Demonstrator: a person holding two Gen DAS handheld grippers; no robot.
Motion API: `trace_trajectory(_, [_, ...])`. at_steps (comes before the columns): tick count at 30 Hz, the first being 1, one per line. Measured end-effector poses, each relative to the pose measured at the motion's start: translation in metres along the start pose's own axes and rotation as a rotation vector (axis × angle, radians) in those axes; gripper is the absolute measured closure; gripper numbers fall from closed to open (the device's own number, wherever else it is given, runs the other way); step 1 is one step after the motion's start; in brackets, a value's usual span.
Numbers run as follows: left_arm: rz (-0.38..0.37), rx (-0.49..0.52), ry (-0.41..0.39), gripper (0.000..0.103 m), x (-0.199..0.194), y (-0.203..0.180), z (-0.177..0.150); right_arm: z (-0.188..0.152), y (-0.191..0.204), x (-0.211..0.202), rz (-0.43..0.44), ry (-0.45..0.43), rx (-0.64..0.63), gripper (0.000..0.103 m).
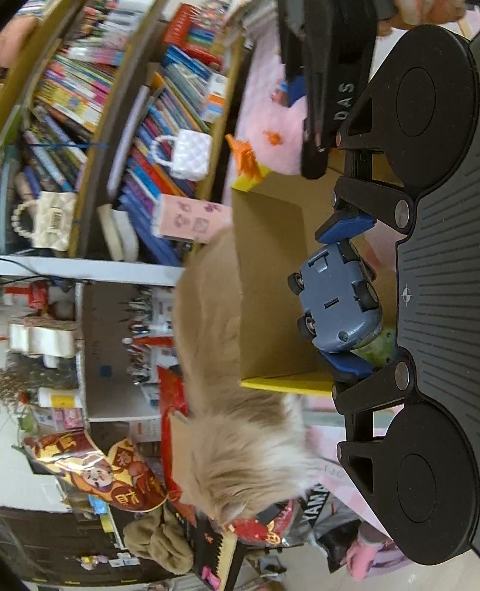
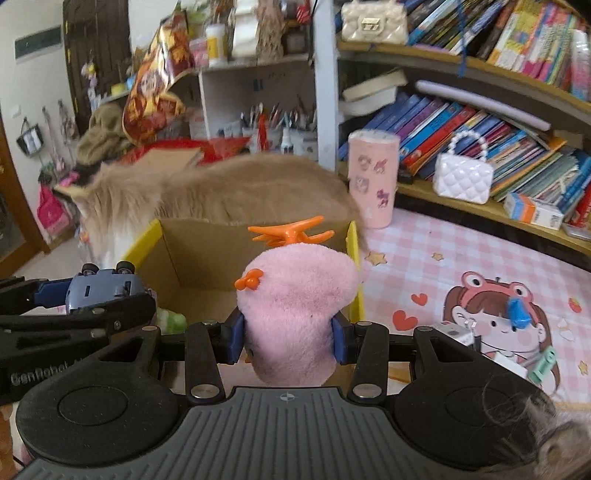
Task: Organize objects
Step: 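Open the left tool over the box while the right tool releases the pink chick inside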
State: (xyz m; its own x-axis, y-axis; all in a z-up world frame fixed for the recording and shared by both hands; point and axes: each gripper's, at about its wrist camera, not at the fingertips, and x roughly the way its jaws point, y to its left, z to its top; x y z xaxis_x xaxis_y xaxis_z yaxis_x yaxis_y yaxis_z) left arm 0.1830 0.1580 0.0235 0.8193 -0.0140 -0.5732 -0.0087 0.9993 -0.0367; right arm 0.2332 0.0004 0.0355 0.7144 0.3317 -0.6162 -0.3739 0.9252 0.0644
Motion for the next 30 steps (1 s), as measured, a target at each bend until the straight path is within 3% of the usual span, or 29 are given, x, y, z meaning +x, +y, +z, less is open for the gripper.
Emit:
trace_trajectory(11, [0.048, 0.056, 0.086, 0.041, 0.039, -0.012, -0.007, 0.009, 0.001, 0.059, 0.035, 0.11, -0.12, 0.061])
trace_trajectory(20, [0.075, 0.086, 0.096, 0.04, 0.05, -0.017, -0.005, 0.016, 0.004, 0.076, 0.039, 0.136, -0.183, 0.061])
trace_trajectory(24, [0.073, 0.07, 0.076, 0.038, 0.047, -0.016, -0.003, 0.019, 0.002, 0.072, 0.046, 0.116, -0.157, 0.046])
trace_trajectory(27, [0.08, 0.071, 0.048, 0.03, 0.041, -0.016, 0.001, 0.022, 0.001, 0.064, 0.042, 0.084, -0.139, 0.041])
trace_trajectory(30, [0.083, 0.063, 0.026, 0.03, 0.032, -0.014, 0.005, 0.026, 0.0, 0.054, 0.038, 0.054, -0.115, 0.04])
